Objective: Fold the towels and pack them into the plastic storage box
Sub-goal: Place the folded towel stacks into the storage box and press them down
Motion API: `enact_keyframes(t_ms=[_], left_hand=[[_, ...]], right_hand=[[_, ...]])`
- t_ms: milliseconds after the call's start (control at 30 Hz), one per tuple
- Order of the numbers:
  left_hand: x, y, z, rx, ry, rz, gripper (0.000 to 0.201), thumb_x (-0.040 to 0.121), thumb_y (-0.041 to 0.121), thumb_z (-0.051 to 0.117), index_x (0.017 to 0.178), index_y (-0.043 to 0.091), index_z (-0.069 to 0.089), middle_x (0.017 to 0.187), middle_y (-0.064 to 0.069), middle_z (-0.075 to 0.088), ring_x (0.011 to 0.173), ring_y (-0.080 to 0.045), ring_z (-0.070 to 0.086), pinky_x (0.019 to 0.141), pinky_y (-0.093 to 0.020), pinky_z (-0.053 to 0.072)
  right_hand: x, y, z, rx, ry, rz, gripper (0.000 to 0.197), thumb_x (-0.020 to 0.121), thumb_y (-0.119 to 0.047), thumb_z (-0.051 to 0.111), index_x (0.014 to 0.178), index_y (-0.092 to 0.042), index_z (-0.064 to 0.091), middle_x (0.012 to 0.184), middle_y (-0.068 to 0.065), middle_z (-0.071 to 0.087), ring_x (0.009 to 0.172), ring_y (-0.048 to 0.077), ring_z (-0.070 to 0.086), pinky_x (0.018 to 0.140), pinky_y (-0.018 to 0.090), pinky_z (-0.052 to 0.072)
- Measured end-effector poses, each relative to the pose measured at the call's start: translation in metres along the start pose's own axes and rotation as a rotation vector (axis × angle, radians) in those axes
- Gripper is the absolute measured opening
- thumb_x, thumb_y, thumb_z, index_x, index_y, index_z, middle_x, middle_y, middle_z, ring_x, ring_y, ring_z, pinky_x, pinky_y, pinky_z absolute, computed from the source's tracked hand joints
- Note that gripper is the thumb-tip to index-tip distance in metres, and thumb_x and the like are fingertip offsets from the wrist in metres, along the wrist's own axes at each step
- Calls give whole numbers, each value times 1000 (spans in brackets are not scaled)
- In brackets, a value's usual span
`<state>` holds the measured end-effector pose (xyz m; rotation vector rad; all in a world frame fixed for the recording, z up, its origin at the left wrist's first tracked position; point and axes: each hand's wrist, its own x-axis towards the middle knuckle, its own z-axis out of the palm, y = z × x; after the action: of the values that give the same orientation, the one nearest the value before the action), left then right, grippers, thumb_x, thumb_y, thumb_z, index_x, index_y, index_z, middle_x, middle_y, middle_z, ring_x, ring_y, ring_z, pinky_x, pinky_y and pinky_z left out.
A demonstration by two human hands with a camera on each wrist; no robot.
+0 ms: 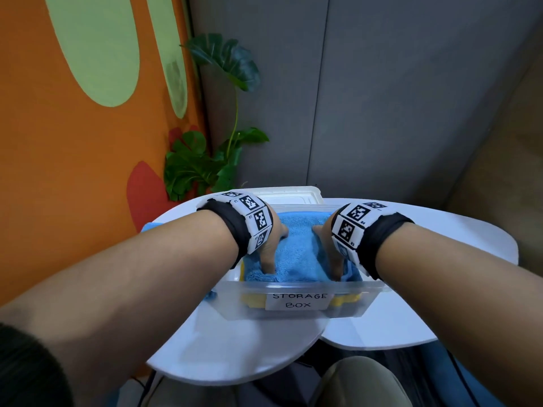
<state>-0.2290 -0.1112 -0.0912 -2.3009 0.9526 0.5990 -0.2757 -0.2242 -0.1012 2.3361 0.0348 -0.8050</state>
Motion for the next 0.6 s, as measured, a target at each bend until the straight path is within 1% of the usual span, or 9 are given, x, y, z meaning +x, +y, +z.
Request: enact_keyframes(t_ms=[67, 200, 233, 300, 367, 400, 500, 533, 600], left_hand=[[0, 0, -1, 7, -10, 2, 97, 68, 61, 74, 147, 27, 29, 129, -5, 53, 109, -26, 57, 80, -35, 45], [0, 2, -1, 47, -10, 1, 99, 66, 62, 74, 147, 29, 28, 127, -5, 55, 105, -27, 58, 87, -40, 49], [0, 2, -2, 50, -13, -1, 99, 67, 62, 73, 147, 29, 27, 128, -6, 54, 106, -27, 57, 88, -41, 49], [0, 2, -2, 45, -18, -4, 99, 67, 62, 73, 148, 29, 27, 128, -6, 54, 107, -27, 57, 90, -42, 49], [1, 1, -2, 22, -24, -3, 99, 68, 61, 73, 148, 28, 26, 128, -5, 54, 107, -26, 57, 92, -42, 49], [1, 1, -1, 7, -26, 1, 98, 69, 60, 73, 148, 27, 26, 129, -5, 53, 108, -26, 56, 91, -41, 48], [-2, -3, 1, -55, -26, 11, 96, 72, 56, 74, 149, 26, 24, 134, -5, 50, 113, -26, 54, 91, -38, 46], [-3, -5, 1, -84, -29, 12, 96, 73, 55, 74, 149, 27, 23, 137, -5, 48, 115, -26, 53, 95, -39, 45], [-7, -10, 1, -125, -24, 5, 97, 72, 55, 75, 150, 29, 23, 143, -3, 43, 122, -26, 49, 103, -41, 41]], right_hand=[[7, -1, 3, 5, 21, -10, 85, 50, -56, 69, 127, -26, 53, 106, 4, 65, 90, 27, 65, 85, 42, 51], [9, -2, 6, -5, 62, -40, 85, 47, -56, 67, 127, -30, 55, 102, 4, 65, 84, 26, 64, 82, 40, 51], [7, -3, 6, 5, 66, -36, 87, 46, -56, 65, 128, -30, 54, 101, 5, 64, 82, 26, 63, 81, 41, 52], [6, -3, 8, 43, 89, -15, 94, 42, -56, 62, 129, -24, 52, 94, 7, 62, 77, 27, 60, 79, 41, 52], [8, -6, 7, 91, 106, 5, 93, 37, -54, 61, 124, -22, 55, 89, 6, 60, 73, 26, 60, 78, 40, 52], [6, -6, 7, 97, 114, 6, 88, 38, -52, 60, 121, -22, 57, 87, 6, 60, 72, 25, 60, 77, 40, 52], [-7, -2, 4, 80, 147, 15, 67, 48, -46, 57, 111, -22, 61, 84, 4, 62, 68, 22, 60, 74, 37, 52], [-14, -1, 0, 76, 159, 19, 58, 51, -43, 56, 104, -21, 62, 82, 5, 61, 66, 21, 59, 72, 35, 53], [-28, 2, -11, 51, 141, 31, 31, 55, -36, 60, 79, -17, 64, 73, 6, 58, 61, 17, 56, 69, 35, 54]])
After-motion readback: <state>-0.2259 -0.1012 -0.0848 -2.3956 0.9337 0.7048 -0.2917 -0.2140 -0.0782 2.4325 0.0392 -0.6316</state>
